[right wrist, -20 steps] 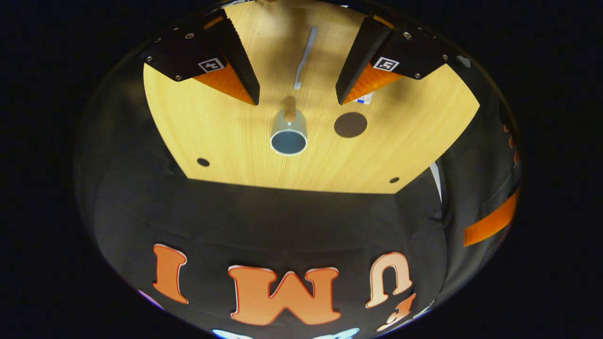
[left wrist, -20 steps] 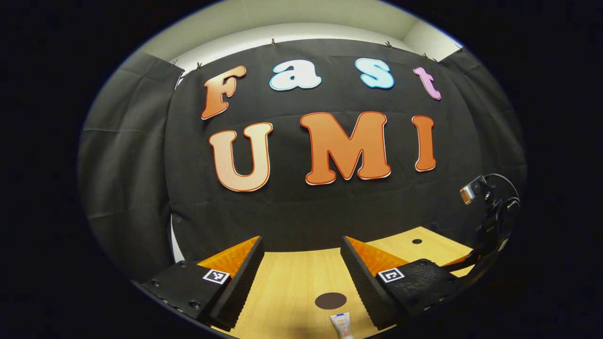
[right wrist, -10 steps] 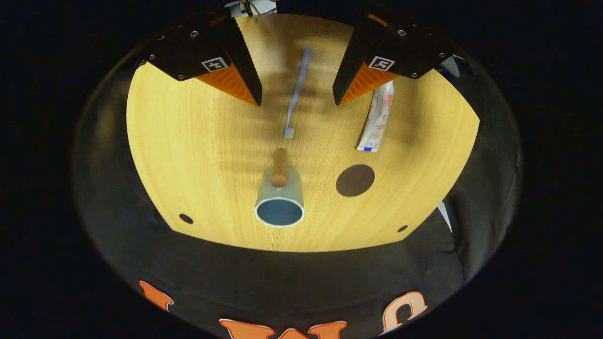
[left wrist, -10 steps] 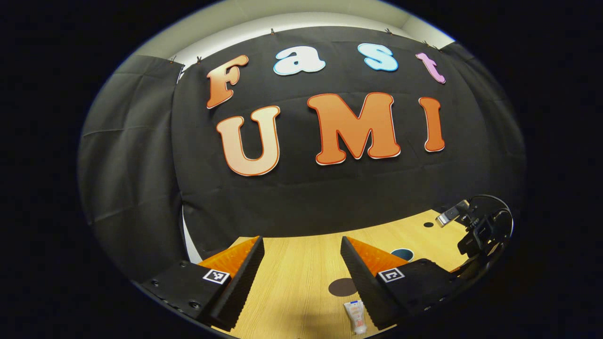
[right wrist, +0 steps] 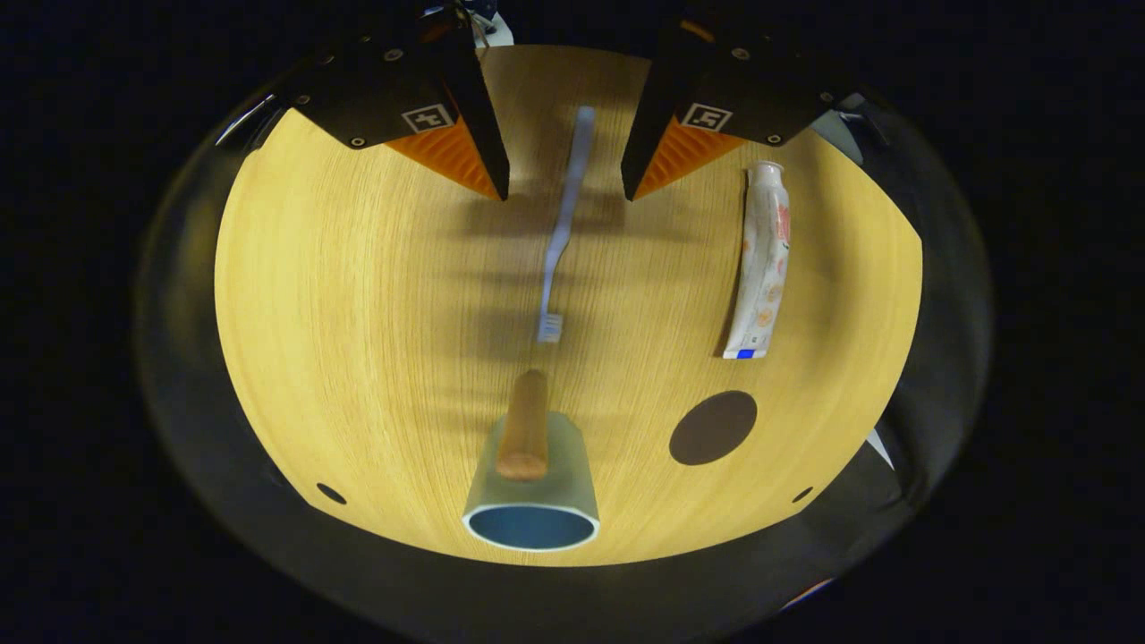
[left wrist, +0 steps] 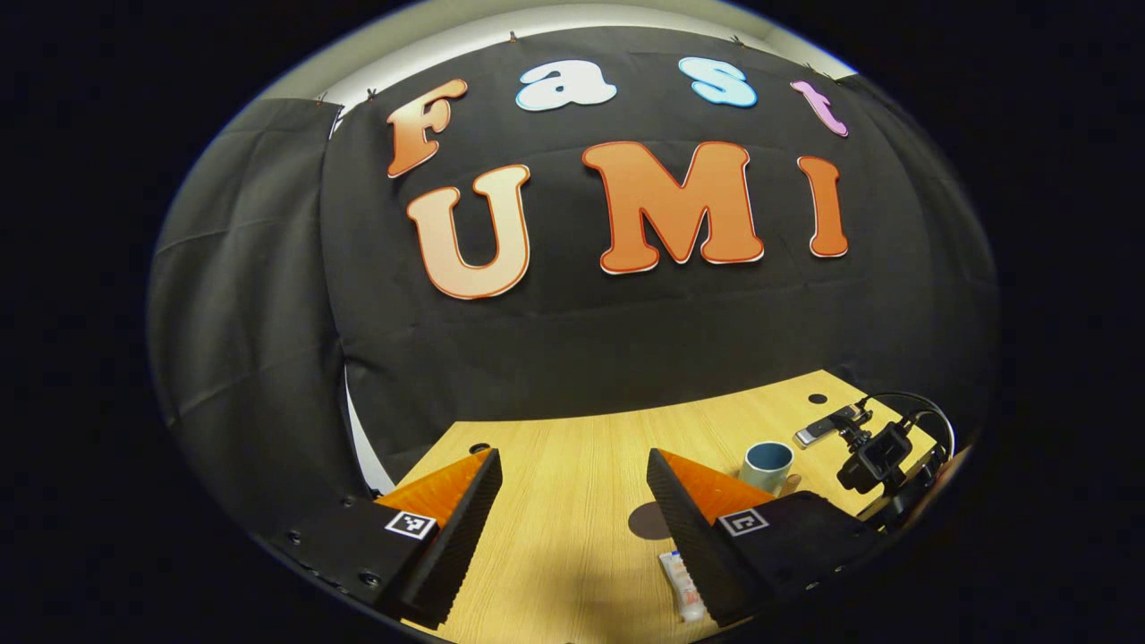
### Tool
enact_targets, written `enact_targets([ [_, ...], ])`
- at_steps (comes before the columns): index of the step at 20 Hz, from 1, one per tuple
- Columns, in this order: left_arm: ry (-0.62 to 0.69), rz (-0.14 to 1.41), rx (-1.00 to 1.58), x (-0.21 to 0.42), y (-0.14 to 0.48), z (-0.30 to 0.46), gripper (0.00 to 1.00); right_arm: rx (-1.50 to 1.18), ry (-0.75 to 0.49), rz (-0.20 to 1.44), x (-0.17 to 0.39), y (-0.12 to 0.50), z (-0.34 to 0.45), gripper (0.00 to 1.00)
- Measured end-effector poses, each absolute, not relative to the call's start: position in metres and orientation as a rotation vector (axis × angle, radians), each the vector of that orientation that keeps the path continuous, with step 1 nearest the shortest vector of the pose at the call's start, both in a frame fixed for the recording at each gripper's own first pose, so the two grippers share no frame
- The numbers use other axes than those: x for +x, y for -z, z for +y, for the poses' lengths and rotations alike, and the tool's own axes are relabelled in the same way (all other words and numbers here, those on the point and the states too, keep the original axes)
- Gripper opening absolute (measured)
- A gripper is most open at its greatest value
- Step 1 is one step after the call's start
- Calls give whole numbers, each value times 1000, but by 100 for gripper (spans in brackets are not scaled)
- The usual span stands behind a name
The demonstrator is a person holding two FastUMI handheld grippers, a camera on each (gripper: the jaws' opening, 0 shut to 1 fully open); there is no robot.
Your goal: Put the toothbrush and toothpaste on the desktop into the cup, then pick up the cup and place it on the coaster on the desktop.
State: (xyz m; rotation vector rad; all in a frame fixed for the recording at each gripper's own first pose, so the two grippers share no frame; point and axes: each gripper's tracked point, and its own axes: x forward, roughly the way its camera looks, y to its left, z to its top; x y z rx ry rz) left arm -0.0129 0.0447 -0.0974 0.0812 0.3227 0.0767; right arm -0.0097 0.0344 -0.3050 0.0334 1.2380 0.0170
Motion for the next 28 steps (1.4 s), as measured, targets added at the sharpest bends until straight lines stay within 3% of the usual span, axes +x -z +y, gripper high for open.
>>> enact_targets([
  [8,-11,552,13,-10,153,25,98,56,22,1319,-1,323,32,53],
  [9,-4,576,4,-13,160,24,98,59,29,1325,2,324,31,54],
  [11,0,606,0,-14,166,20,99,71,45,1340,3,326,29,41],
  [13,5,621,7,-14,171,19,99,71,60,1342,5,326,25,36],
  [16,26,659,-1,-11,182,12,99,59,64,1335,4,326,22,15],
  [18,52,705,-26,-10,195,4,99,75,47,1322,4,325,22,8],
  [28,225,1111,-135,-24,319,-40,97,83,18,1201,-2,293,9,5],
])
